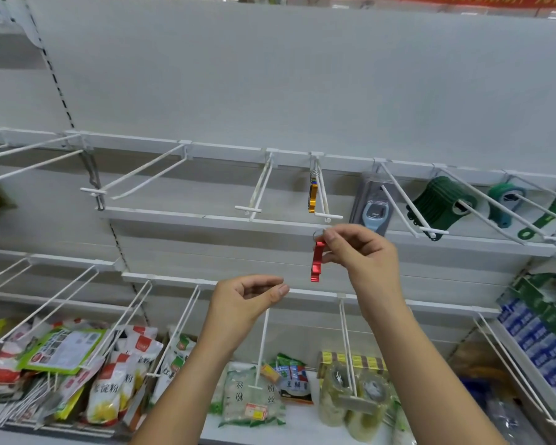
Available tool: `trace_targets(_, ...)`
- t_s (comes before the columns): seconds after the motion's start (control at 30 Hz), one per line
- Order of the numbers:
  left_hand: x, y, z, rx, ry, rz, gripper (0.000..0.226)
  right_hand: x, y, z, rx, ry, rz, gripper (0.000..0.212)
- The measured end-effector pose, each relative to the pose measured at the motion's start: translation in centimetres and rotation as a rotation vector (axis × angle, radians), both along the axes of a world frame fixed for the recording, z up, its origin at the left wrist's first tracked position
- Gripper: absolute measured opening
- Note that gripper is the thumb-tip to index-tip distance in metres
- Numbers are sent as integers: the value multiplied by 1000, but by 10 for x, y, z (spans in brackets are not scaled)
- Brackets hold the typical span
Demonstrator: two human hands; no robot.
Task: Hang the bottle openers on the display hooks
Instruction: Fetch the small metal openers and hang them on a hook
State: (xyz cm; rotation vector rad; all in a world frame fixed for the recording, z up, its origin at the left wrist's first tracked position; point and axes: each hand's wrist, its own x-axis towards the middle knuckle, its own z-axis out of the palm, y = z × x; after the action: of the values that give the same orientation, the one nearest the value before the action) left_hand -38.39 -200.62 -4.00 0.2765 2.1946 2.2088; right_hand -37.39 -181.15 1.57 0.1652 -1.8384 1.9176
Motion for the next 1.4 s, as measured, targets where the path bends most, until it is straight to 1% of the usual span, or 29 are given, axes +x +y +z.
trace_targets(0.2,0,-1,-1,-7,-7,-1,33,-5,3,12,-52,18,-23,7)
trace_targets(0.33,-1,-2,-4,-17,-13,3,22,-1,2,5,-16,13,-30,7)
trace_targets(0.57,-2,-4,-4,-24,-9,11,15,-3,-5,12,-160,54,-67,7)
trace_targets(0.7,-3,-6,-4,-27,-16,6,14,-11,-5,12,-198,28,-111,6)
trace_targets(0.83,-5,-10,-5,-33,-13,10,14,-26,-6,7,-221,0,-159,10)
trace_targets(0.93,-8,-14,-5,-27,-17,18,16,-42,-7,5,-241,-24,-183,8)
trace_targets(1.17,-15,-20,-8,-10,-33,29,18,-85,-1,2,-180,-69,-225,12)
trace_targets(1.33,-22,-25,-9,16,-41,38,17,-113,5,5,-149,-108,-234,8)
trace_targets(1.4,-24,-27,-8,16,-38,35,21,-126,7,6,-135,-133,-244,9)
